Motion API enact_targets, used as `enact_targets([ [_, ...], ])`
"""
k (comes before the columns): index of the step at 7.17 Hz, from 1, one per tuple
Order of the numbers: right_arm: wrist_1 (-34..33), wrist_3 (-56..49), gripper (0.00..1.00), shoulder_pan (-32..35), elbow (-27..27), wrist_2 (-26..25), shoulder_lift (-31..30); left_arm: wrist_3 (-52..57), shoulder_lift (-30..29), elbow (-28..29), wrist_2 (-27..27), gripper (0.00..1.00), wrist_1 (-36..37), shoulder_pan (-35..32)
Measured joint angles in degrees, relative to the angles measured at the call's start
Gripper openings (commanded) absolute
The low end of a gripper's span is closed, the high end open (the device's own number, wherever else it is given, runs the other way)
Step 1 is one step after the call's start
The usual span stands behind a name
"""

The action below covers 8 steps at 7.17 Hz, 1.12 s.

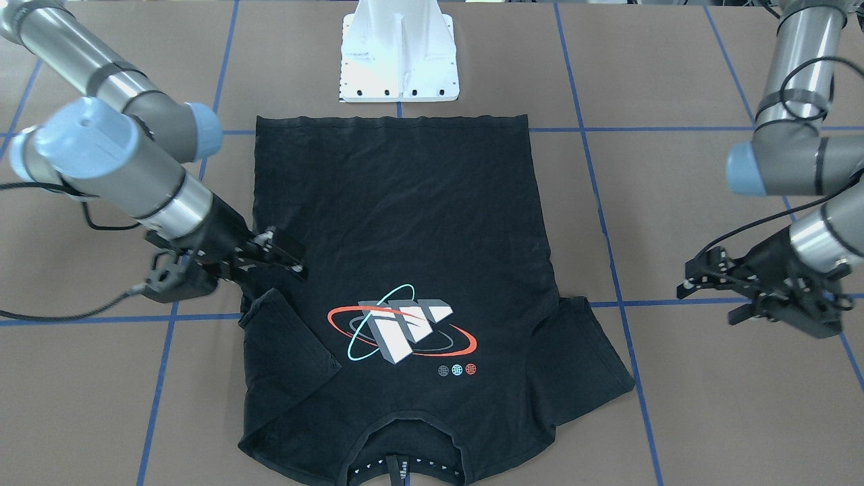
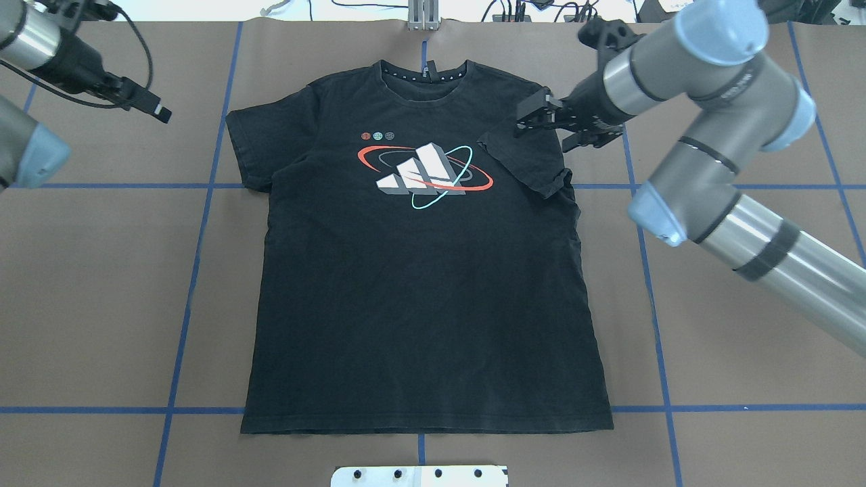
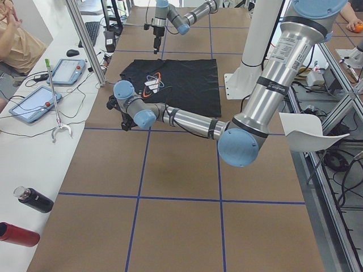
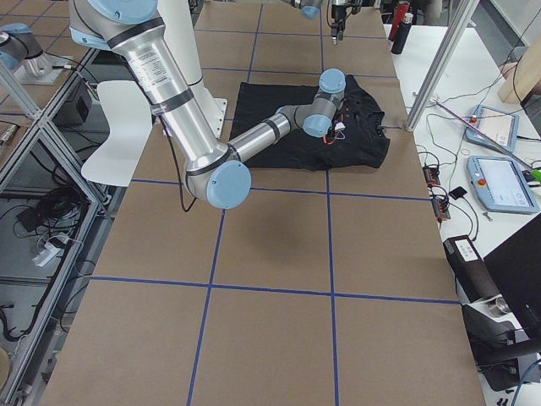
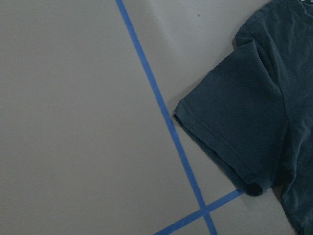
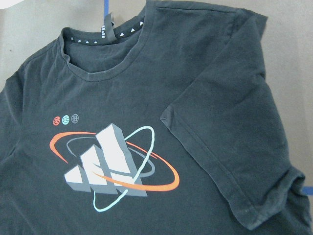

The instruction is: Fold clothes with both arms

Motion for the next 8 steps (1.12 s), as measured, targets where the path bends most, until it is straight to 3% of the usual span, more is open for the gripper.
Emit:
enact_targets([
  [3, -0.08, -0.19, 1.0, 0.92, 3.29, 1.46, -3.08, -2.7, -7.26, 13.07, 4.3, 0.76, -8.47, 2.63],
  [4, -0.08, -0.2, 1.0, 0.92, 3.37, 1.34, -3.19, -3.76, -9.48, 17.74, 5.45, 0.66, -11.79, 3.27],
  [7, -0.08, -0.2, 1.0, 0.87, 3.26, 0.99, -3.22, -6.47, -12.57, 23.95, 7.83, 0.63, -16.54, 4.91],
  [8, -0.08, -0.2, 1.0, 0.81, 3.23, 0.88, -3.23, -6.7, -13.41, 25.71, 8.28, 0.57, -17.66, 5.16],
])
